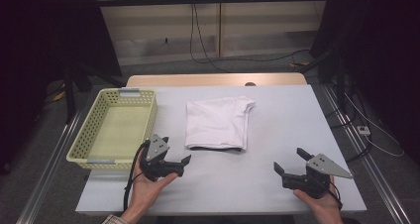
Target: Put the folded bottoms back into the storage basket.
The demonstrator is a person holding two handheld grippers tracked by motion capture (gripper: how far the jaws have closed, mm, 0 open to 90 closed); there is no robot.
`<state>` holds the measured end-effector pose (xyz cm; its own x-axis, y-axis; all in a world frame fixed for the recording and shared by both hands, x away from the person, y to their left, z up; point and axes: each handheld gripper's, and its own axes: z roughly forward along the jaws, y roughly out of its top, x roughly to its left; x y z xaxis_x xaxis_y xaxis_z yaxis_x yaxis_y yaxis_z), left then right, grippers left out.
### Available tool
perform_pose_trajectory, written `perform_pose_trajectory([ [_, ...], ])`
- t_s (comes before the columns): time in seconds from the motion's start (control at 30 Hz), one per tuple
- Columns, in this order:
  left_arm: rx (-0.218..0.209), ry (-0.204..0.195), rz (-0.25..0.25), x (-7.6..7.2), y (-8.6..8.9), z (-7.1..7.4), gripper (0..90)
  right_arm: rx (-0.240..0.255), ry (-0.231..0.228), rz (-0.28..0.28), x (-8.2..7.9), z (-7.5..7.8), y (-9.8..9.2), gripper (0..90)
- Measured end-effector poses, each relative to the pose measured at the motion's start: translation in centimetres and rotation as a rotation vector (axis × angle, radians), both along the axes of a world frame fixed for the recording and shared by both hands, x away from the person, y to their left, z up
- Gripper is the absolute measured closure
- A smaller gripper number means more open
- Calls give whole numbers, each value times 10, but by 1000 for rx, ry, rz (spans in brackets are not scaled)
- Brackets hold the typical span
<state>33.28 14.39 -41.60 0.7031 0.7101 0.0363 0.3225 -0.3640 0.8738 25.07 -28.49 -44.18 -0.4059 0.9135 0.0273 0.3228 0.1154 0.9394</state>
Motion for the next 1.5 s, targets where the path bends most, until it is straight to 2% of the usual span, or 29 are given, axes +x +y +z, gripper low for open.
perform_pose_trajectory([
  [0.2,-3,-25,-20,10,-11,10,53,7,-2,-5,4,1,1,72],
  [0.3,-11,-16,-24,19,-17,14,54,4,-3,3,4,1,2,71],
  [0.47,-29,20,-28,30,-21,17,63,9,4,5,4,1,2,71],
  [0.6,-34,18,-23,36,-25,22,60,8,7,4,5,0,3,72],
  [0.67,-78,53,-30,39,-27,24,57,-1,2,9,5,0,4,73],
  [0.7,-82,53,-35,40,-29,26,57,4,3,11,5,1,4,73],
  [0.73,-71,37,-28,41,-31,29,58,4,3,13,5,0,5,73],
  [0.8,-76,8,-22,43,-34,32,72,2,5,17,5,0,5,73],
  [0.87,-70,9,-19,45,-35,33,71,4,7,17,6,0,5,73],
  [0.9,-76,24,-15,50,-36,34,67,5,8,17,6,0,5,73],
  [1.0,-71,21,-8,56,-38,35,64,6,9,18,5,0,5,73],
  [1.03,-78,33,4,62,-38,34,64,7,9,19,5,0,5,72],
  [1.07,-78,33,4,62,-38,34,64,7,9,19,5,0,5,72],
  [1.17,-102,80,8,74,-41,33,64,8,11,18,6,0,5,74],
  [1.23,-92,77,24,79,-41,34,72,15,16,16,6,0,5,75],
  [1.37,-132,108,53,90,-40,32,72,14,19,22,6,0,6,75],
  [1.5,-117,135,68,103,-45,29,72,14,23,25,6,-1,6,75],
])
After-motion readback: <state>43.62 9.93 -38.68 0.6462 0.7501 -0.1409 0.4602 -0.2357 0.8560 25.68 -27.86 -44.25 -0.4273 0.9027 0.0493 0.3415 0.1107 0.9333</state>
